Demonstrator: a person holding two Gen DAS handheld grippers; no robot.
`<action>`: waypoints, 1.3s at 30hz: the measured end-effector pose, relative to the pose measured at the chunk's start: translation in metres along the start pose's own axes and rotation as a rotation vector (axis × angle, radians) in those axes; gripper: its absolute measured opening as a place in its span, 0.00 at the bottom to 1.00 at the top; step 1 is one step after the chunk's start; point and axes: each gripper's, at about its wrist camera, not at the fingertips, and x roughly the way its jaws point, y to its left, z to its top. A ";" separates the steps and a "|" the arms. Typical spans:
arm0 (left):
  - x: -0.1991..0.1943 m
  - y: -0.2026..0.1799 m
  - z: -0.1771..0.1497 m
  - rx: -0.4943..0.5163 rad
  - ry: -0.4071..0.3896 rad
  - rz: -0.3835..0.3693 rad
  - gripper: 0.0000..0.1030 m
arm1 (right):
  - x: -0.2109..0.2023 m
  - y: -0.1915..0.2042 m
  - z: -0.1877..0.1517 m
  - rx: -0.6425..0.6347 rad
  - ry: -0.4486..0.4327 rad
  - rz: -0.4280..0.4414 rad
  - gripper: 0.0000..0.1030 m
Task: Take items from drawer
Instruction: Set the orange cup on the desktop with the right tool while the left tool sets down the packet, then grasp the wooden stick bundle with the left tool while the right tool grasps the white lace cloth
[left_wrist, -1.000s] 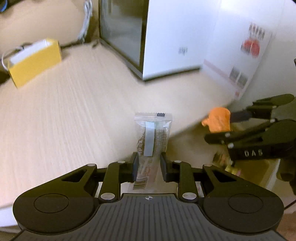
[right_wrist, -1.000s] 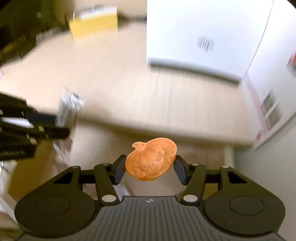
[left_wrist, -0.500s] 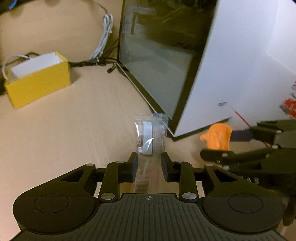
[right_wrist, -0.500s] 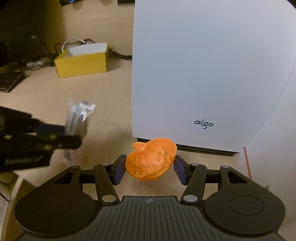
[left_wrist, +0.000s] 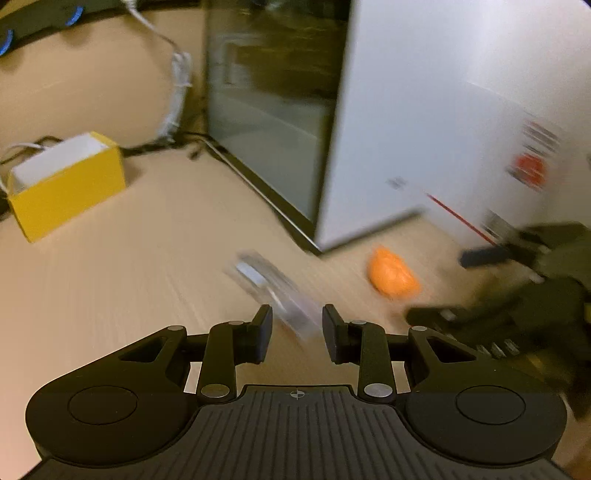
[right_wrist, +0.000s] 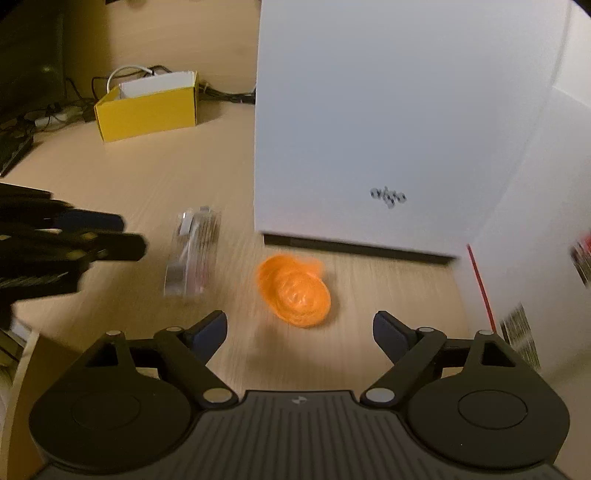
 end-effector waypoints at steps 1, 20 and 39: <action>-0.004 -0.002 -0.006 0.004 0.014 -0.016 0.32 | -0.004 0.001 -0.005 -0.001 0.002 -0.007 0.84; 0.020 -0.042 -0.110 0.419 0.402 -0.118 0.32 | -0.031 -0.019 -0.090 -0.020 0.082 0.010 0.84; 0.083 -0.032 -0.125 0.206 0.513 -0.043 0.37 | -0.025 -0.041 -0.125 -0.032 0.187 0.074 0.84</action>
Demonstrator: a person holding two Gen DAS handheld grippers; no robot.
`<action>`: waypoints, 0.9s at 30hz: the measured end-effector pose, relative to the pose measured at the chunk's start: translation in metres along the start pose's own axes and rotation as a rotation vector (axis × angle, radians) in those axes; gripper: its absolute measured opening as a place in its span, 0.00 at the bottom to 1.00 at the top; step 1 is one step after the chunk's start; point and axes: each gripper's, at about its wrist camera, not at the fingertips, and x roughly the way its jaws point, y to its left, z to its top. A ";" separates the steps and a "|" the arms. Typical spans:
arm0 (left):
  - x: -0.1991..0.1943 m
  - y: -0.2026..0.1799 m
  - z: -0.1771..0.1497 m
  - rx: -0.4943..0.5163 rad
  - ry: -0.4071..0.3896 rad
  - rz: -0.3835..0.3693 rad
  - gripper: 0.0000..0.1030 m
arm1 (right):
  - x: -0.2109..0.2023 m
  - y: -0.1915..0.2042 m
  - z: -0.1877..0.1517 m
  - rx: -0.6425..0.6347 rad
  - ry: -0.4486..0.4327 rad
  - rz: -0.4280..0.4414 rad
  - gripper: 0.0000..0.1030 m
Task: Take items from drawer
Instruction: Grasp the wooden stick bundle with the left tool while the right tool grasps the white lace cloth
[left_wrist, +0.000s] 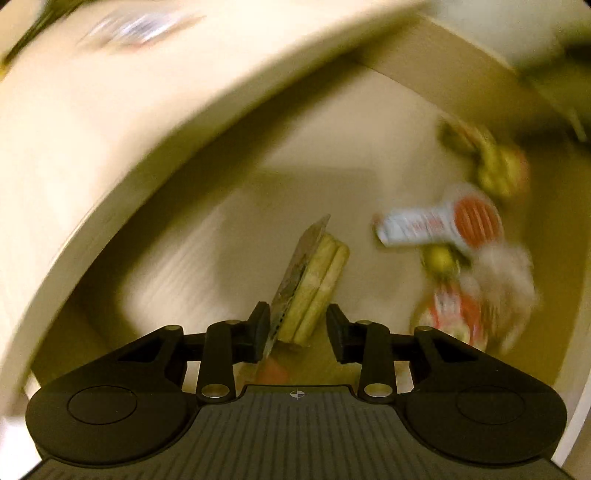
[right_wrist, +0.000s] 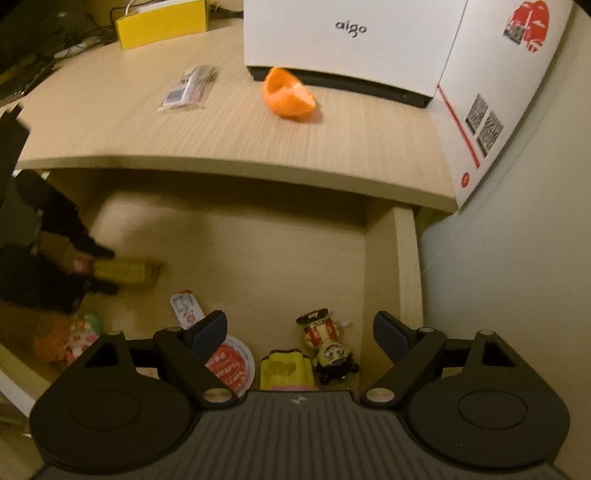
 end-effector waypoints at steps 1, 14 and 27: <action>0.000 0.003 0.001 -0.060 0.000 0.000 0.37 | 0.001 0.001 -0.001 -0.006 0.009 0.011 0.84; -0.049 0.012 -0.028 -0.313 -0.045 0.005 0.25 | 0.033 0.042 0.000 0.014 0.239 0.284 0.81; -0.097 -0.006 -0.038 -0.337 -0.166 0.003 0.25 | 0.066 0.072 -0.002 -0.034 0.434 0.290 0.28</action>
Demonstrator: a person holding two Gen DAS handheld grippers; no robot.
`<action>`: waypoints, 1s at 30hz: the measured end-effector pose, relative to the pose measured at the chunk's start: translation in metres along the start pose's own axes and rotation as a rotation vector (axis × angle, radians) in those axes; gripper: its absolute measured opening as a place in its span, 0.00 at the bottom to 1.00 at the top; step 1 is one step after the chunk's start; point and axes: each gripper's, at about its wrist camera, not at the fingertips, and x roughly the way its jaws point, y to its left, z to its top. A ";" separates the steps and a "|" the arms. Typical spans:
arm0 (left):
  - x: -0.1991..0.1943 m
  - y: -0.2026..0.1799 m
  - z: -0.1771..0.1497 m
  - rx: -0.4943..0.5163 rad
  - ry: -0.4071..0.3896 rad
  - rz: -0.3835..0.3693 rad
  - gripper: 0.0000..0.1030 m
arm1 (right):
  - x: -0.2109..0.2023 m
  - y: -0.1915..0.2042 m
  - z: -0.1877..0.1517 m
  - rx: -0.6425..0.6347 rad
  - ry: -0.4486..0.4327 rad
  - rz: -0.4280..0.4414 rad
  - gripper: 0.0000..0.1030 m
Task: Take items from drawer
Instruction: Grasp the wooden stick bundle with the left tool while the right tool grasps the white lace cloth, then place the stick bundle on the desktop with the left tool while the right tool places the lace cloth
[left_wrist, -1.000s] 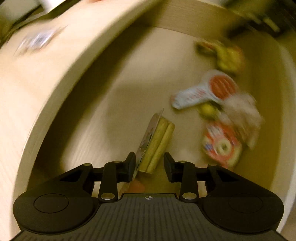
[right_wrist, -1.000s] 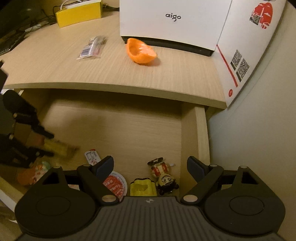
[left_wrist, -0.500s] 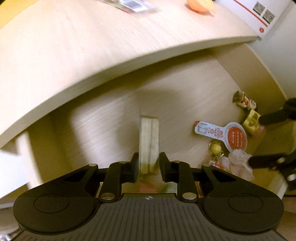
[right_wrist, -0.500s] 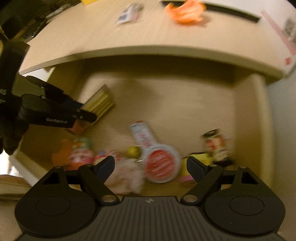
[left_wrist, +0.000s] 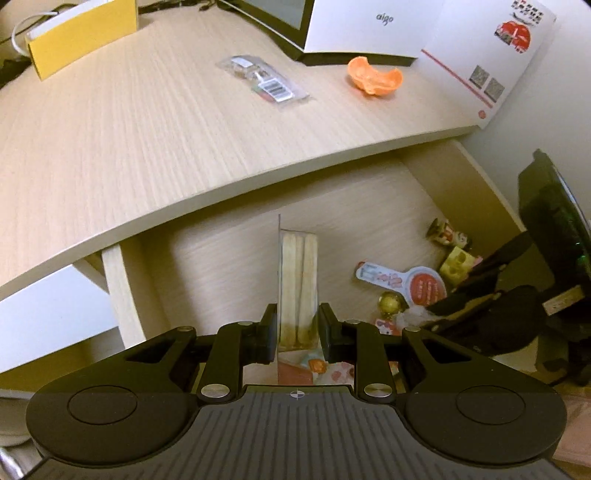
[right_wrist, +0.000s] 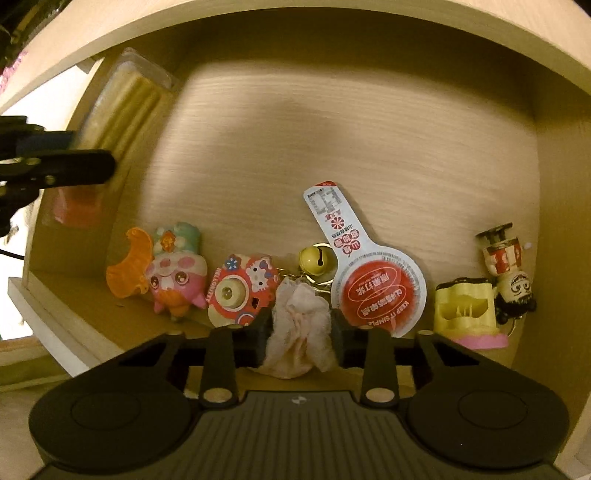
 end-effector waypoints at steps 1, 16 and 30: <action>-0.002 0.000 0.000 -0.001 -0.003 -0.002 0.25 | -0.001 0.001 0.000 -0.003 -0.005 -0.008 0.25; -0.010 -0.004 0.004 0.040 -0.028 -0.021 0.25 | -0.045 0.015 -0.004 0.001 -0.204 -0.092 0.17; 0.002 0.001 0.003 0.011 0.017 -0.079 0.25 | -0.078 -0.005 -0.004 0.105 -0.317 -0.061 0.17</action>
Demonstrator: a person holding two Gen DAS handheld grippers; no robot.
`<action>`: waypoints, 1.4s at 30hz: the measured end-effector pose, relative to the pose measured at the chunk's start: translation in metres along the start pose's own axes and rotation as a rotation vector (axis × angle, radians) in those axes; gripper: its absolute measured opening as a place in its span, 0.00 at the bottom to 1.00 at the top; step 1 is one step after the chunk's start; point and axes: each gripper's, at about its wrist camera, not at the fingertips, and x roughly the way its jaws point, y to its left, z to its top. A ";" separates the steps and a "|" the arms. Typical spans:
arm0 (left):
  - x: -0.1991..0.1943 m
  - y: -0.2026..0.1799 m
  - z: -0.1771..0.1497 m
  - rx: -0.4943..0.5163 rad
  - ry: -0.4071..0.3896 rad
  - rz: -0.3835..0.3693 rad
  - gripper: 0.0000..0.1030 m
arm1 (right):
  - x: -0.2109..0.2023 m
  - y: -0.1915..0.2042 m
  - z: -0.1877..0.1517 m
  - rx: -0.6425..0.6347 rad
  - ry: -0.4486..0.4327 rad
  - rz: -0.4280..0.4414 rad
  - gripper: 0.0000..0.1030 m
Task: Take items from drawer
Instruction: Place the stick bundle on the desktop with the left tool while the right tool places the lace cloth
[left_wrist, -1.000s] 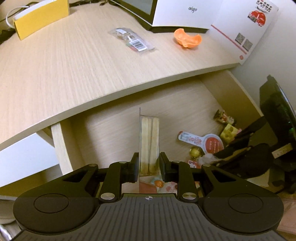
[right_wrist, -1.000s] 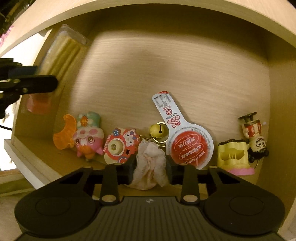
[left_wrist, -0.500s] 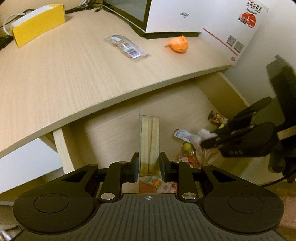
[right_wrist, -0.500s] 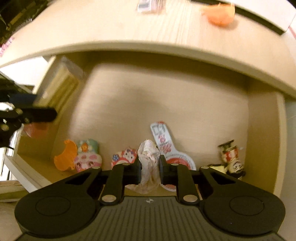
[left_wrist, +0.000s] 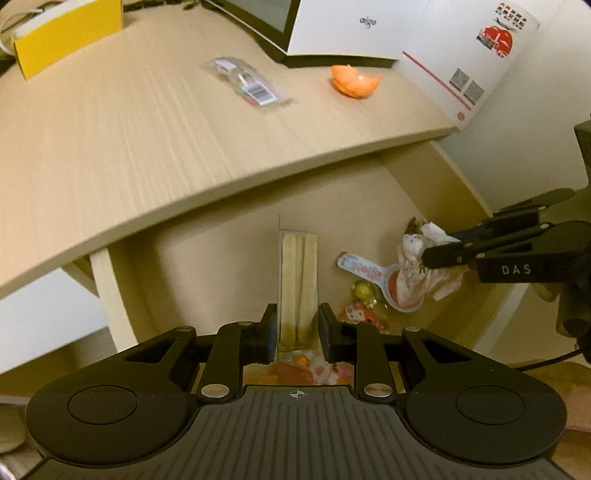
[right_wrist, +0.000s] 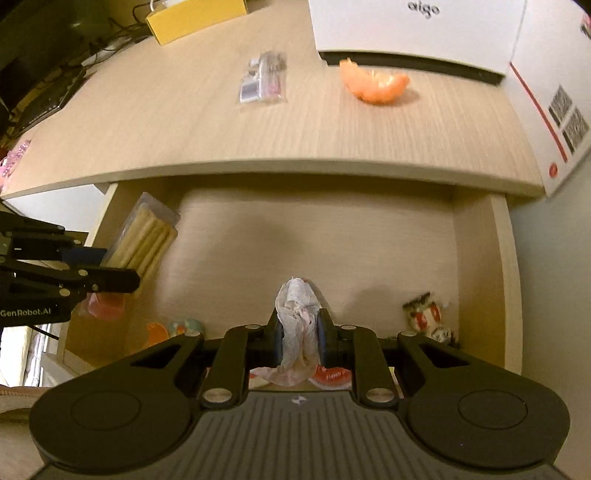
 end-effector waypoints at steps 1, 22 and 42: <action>0.000 0.000 0.000 0.000 -0.001 -0.004 0.25 | 0.001 0.001 -0.003 0.005 0.003 0.001 0.17; 0.015 0.068 0.148 -0.173 -0.376 0.118 0.25 | -0.011 0.029 0.165 -0.162 -0.424 -0.130 0.17; 0.011 0.075 0.145 -0.098 -0.413 0.115 0.33 | 0.038 0.026 0.168 -0.173 -0.352 -0.172 0.38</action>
